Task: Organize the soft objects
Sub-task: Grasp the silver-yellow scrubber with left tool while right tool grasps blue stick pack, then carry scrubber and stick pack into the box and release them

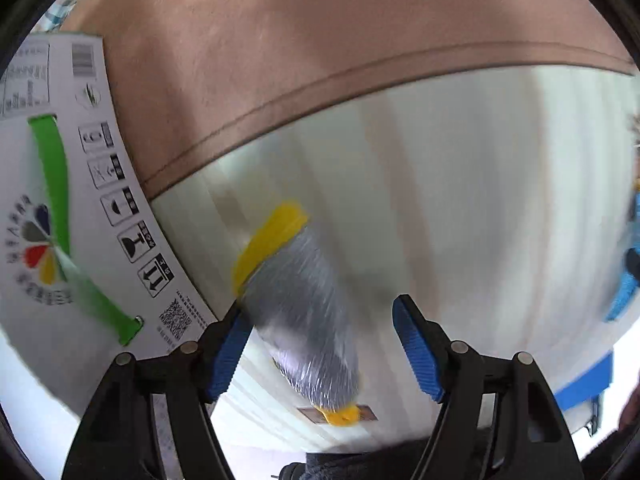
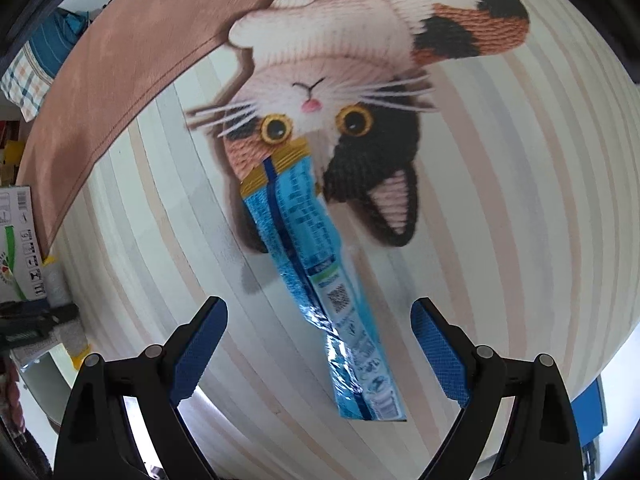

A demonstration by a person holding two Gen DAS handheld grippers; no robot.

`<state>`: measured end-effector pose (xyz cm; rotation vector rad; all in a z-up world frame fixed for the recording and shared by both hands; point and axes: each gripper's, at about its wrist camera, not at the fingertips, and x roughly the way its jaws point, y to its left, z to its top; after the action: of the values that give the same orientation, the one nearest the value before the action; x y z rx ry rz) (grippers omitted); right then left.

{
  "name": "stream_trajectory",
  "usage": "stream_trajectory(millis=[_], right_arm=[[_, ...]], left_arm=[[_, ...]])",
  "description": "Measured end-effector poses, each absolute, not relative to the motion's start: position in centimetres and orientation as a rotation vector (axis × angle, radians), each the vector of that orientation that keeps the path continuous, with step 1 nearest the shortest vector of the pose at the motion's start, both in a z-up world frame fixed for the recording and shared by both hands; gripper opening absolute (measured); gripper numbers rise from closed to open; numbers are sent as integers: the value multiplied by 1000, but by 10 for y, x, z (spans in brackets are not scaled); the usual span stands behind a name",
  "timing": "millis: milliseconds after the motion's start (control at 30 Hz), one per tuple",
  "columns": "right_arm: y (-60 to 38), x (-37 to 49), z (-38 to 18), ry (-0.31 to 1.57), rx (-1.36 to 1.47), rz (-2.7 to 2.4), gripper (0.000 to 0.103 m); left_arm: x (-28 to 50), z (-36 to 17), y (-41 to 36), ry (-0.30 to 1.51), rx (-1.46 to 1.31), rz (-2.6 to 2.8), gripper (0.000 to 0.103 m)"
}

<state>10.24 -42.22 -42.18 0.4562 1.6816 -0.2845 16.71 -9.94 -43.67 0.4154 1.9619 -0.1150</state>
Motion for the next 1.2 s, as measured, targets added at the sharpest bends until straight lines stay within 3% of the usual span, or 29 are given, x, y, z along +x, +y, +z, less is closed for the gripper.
stream_trajectory(millis=[33, 100, 133, 167, 200, 367, 467, 533, 567, 700, 900, 1200], right_arm=[[-419, 104, -421, 1673, 438, -295, 87], [-416, 107, -417, 1655, 410, -301, 72], [-415, 109, -414, 1648, 400, -308, 67], [-414, 110, -413, 1645, 399, -307, 58], [-412, 112, -413, 1651, 413, -303, 56], [-425, 126, -412, 1639, 436, -327, 56], [-408, 136, -414, 1669, 299, -319, 57], [-395, 137, -411, 1654, 235, -307, 47], [-390, 137, -409, 1654, 225, -303, 33], [-374, 136, -406, 1661, 245, -292, 21], [-324, 142, -360, 1595, 377, -154, 18], [-165, 173, -248, 1446, 373, 144, 18]], left_arm=[[165, -436, -99, 1941, 396, -112, 68], [161, -429, -95, 1922, 309, -133, 48], [158, -427, -92, 1927, 254, -142, 43], [155, -426, -92, 1924, 221, -141, 43], [152, -425, -93, 1915, 195, -146, 43], [143, -424, -97, 1877, 189, -171, 43], [160, -413, -107, 1864, 173, -171, 43], [174, -414, -103, 1852, 140, -175, 42], [179, -416, -86, 1847, 133, -173, 42], [167, -396, -74, 1804, 84, -193, 42], [145, -343, -53, 1715, -4, -274, 42], [173, -233, 69, 1530, -138, -261, 42]])
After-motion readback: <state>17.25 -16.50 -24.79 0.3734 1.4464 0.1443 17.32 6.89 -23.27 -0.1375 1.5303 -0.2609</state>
